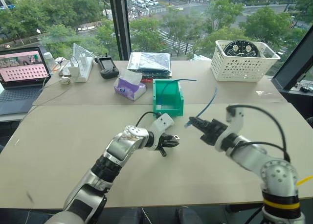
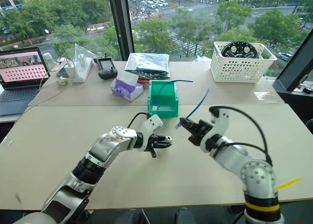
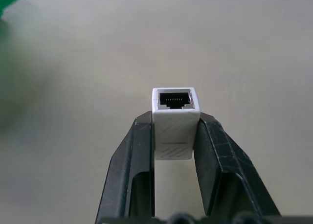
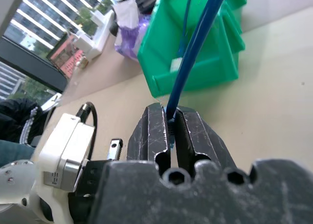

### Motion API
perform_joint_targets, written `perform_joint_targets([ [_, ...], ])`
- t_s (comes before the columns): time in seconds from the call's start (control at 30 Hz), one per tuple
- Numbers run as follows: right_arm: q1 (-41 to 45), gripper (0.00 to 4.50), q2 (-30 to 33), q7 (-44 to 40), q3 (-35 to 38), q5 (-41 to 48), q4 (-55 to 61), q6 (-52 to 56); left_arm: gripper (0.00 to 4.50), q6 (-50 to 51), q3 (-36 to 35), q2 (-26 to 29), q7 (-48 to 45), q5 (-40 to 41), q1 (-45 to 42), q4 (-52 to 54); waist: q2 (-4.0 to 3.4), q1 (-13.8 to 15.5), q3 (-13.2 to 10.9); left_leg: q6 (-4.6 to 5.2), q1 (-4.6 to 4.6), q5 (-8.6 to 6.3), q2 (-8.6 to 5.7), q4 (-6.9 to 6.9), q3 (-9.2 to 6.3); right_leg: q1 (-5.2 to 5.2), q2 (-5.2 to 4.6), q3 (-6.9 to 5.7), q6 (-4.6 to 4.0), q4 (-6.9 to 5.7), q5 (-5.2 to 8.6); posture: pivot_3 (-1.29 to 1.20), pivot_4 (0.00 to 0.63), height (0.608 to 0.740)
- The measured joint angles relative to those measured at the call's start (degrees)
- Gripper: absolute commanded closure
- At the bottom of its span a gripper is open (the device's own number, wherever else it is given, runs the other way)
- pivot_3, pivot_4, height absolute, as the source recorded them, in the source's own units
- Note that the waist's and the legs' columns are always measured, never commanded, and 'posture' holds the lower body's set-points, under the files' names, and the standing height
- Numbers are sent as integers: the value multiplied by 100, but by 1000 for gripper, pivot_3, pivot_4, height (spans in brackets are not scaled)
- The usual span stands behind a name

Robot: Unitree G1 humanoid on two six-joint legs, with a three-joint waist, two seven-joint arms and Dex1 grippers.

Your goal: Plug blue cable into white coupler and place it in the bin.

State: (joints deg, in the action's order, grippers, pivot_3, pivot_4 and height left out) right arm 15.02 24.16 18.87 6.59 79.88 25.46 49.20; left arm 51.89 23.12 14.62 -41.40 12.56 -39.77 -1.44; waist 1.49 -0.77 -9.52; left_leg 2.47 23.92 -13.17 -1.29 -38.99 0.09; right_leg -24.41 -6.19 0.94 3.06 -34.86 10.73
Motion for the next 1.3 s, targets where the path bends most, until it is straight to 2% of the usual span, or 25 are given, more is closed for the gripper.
perform_joint_targets([
  [0.2, -69, 4500, -286, 127, -318, -539, 156, -10, 3879, 579, -66, -141, 277, 44, 82, 268, 0, 4, 0, -1, -8, 0, 1, -2, -1, 5, 0, 1, 1, -1, 1, 0, 150, 736],
  [0.67, -311, 4500, -399, 0, -391, -991, 156, 37, 3879, 1063, -99, -62, 497, 157, 238, 776, 0, 6, 0, -1, -10, 0, 0, -2, -1, 5, 0, 1, -1, -3, 1, 0, 150, 736],
  [1.3, -474, 4500, -577, -186, -393, -1225, 216, 133, 3879, 1106, -104, 72, 536, 331, 257, 834, 0, 6, 0, -1, -14, 1, 0, -2, 0, 6, 0, 1, -2, -4, 2, 0, 150, 736],
])
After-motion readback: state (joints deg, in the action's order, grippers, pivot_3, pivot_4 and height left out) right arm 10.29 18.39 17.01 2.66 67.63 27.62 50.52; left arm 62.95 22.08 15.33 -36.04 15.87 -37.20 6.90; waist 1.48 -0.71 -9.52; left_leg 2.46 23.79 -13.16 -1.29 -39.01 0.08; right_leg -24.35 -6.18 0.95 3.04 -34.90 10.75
